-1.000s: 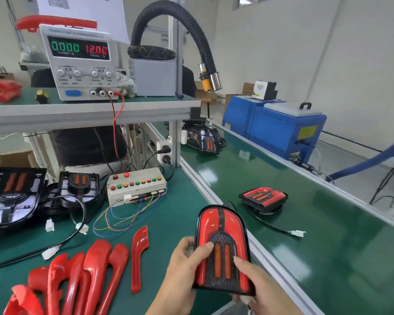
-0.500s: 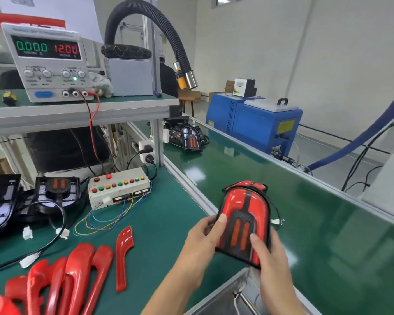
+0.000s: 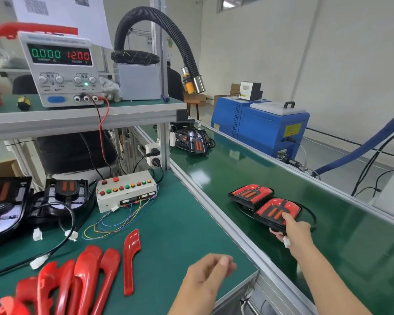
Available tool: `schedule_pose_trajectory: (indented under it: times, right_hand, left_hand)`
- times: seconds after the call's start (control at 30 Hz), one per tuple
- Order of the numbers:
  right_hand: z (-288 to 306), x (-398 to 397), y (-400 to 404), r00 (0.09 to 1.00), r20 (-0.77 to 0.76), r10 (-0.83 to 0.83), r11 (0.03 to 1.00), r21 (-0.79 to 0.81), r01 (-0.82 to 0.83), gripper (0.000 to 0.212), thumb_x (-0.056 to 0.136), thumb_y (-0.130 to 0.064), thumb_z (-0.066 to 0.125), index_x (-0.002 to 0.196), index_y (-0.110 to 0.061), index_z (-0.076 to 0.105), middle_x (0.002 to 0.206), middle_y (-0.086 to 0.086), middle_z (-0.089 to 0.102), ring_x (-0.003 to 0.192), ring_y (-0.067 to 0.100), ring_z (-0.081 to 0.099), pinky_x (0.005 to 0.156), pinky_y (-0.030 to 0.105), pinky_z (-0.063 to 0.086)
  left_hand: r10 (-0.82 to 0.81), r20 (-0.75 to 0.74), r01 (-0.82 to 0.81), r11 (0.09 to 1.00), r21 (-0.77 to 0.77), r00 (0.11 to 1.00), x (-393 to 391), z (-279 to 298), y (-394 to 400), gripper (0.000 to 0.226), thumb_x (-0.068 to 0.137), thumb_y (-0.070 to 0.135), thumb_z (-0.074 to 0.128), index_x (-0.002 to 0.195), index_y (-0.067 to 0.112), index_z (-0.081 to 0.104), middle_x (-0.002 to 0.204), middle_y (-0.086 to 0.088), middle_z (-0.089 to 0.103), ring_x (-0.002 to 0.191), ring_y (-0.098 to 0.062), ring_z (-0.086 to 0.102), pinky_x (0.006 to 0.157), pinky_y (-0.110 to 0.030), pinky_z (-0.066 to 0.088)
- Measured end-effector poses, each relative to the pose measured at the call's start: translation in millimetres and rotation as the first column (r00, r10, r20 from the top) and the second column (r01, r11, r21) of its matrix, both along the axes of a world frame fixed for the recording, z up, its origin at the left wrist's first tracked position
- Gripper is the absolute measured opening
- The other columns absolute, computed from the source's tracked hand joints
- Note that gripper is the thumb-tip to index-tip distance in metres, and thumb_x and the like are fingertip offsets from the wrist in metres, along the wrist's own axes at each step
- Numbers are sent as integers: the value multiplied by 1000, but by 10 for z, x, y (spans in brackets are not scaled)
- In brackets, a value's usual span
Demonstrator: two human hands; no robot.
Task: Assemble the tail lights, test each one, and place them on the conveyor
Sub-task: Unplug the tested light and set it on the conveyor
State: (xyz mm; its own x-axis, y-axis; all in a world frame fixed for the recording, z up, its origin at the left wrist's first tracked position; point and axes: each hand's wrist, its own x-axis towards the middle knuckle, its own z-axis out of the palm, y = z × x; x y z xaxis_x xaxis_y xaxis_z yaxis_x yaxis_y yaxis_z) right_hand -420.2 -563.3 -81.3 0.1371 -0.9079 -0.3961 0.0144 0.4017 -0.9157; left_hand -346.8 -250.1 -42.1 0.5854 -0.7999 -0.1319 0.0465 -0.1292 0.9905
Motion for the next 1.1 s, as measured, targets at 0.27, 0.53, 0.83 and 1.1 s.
schedule_pose_trajectory:
  times: [0.27,0.53,0.83,1.1]
  right_hand:
    - [135,182,-37,967,-255,17,1000,-19,-22,64,99,-35,61,146,0,33,150,22,37,120,45,57,81,51,59]
    - [186,-64,-60,513,-854,89,882,-172,-439,91,92,-75,34,127,7,53,119,28,66,96,40,72,88,46,59]
    - [202,241,980,783,-621,45,645,-580,-497,53,85,-86,38,107,-42,57,91,-4,66,75,25,63,67,27,56]
    - [30,1171,2969,469,-574,672,204,-465,-862,24,87,-16,79,88,-39,72,58,-4,62,49,9,52,62,10,43]
  left_hand:
    - [34,-2,-34,999,-4,999,23,30,195,28,94,41,56,108,22,71,102,8,78,104,-6,72,105,-33,49]
    - [161,51,-160,987,-21,986,212,119,770,38,82,41,54,107,19,71,97,5,79,101,-8,73,106,-35,49]
    - [425,261,-423,904,-66,867,775,381,1900,18,100,30,59,107,20,72,93,2,79,95,-10,73,92,-22,52]
    - [744,444,-835,549,20,500,1905,408,2598,12,92,31,68,83,27,73,72,10,74,75,-13,73,71,-27,53]
